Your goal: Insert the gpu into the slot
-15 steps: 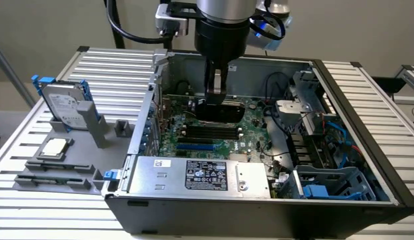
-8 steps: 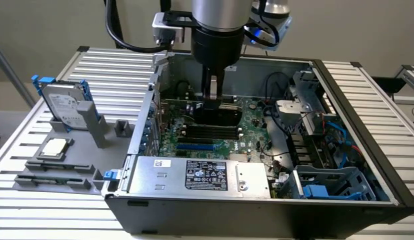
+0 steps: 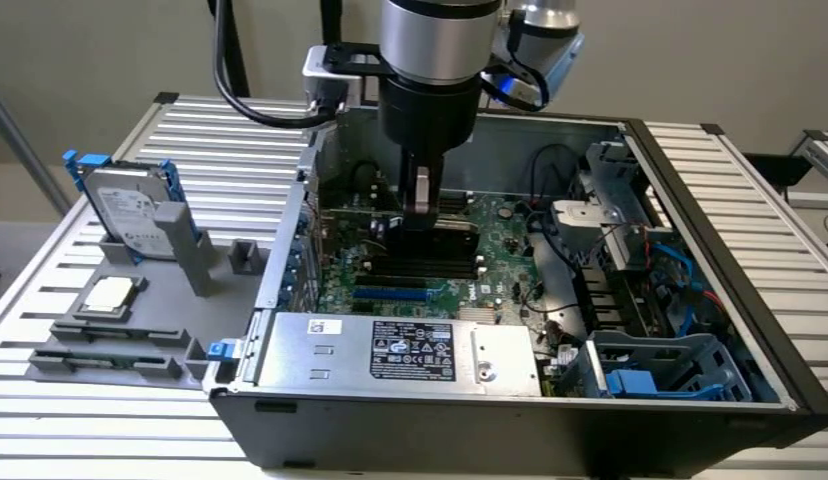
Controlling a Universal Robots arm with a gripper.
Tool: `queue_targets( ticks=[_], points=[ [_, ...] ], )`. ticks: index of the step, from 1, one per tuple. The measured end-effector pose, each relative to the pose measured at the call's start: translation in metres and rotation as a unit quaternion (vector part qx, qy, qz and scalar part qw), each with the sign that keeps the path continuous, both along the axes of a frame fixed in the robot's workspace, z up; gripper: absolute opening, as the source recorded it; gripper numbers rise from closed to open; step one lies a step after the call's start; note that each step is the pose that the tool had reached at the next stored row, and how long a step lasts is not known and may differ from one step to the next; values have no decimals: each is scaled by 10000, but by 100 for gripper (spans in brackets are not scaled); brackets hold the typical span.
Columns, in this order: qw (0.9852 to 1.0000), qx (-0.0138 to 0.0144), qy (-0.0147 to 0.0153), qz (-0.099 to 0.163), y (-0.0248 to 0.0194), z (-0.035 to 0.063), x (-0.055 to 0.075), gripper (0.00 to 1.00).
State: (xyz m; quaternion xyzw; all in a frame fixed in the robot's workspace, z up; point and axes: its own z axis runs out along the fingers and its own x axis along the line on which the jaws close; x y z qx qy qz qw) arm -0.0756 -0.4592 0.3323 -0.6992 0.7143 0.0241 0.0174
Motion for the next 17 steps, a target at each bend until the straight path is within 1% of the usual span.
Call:
queue_targets(
  ticks=[7,17],
  points=[
    [10000,1,-1,-1,4,-128,-9,26],
    [10000,2,-2,0,37,-309,-58,26]
  ],
)
